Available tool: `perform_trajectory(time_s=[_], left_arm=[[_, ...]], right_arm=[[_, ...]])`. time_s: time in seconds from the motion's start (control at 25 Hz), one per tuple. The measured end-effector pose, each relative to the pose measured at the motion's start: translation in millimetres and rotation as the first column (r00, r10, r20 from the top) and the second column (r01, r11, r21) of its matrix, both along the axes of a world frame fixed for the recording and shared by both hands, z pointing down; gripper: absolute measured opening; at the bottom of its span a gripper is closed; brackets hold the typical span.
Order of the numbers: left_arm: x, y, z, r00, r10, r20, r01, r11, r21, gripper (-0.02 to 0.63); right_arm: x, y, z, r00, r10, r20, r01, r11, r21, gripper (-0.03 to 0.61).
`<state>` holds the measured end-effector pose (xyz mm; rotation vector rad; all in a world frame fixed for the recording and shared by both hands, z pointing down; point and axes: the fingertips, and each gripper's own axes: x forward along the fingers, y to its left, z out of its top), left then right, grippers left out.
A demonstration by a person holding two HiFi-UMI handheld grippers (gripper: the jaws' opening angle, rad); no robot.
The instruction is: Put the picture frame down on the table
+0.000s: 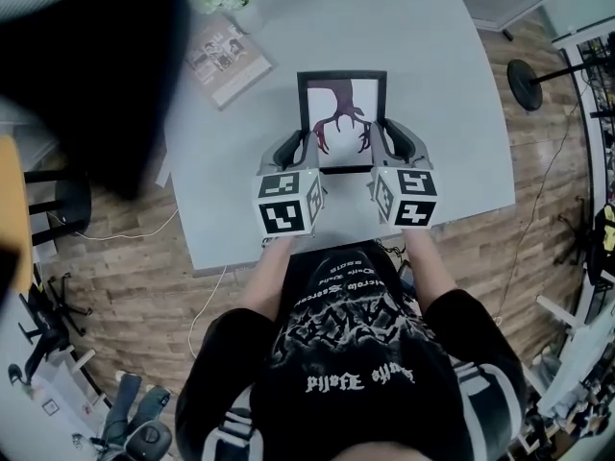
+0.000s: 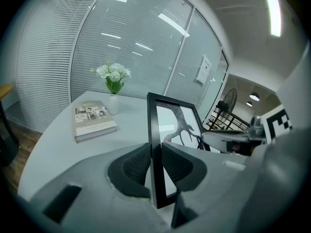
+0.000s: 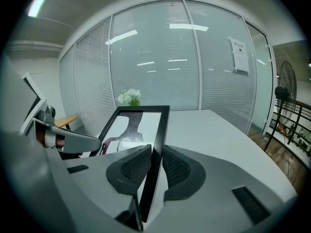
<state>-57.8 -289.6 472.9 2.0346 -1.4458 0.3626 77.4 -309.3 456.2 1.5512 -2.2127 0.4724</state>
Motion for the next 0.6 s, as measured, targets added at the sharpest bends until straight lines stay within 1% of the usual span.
perform_trajectory(time_s=[0.36, 0.6], left_arm=[[17.4, -19.0, 21.9, 1.000, -0.002, 0.003, 0.002, 0.998, -0.058, 0.083], [22.7, -28.0, 39.7, 1.000, -0.002, 0.000, 0.002, 0.993, -0.118, 0.083]], right_arm=[[17.2, -20.8, 22.9, 0.999, 0.023, -0.030, -0.025, 0.998, -0.053, 0.067], [21.7, -31.3, 38.6, 0.998, 0.016, -0.055, -0.021, 0.995, -0.096, 0.067]])
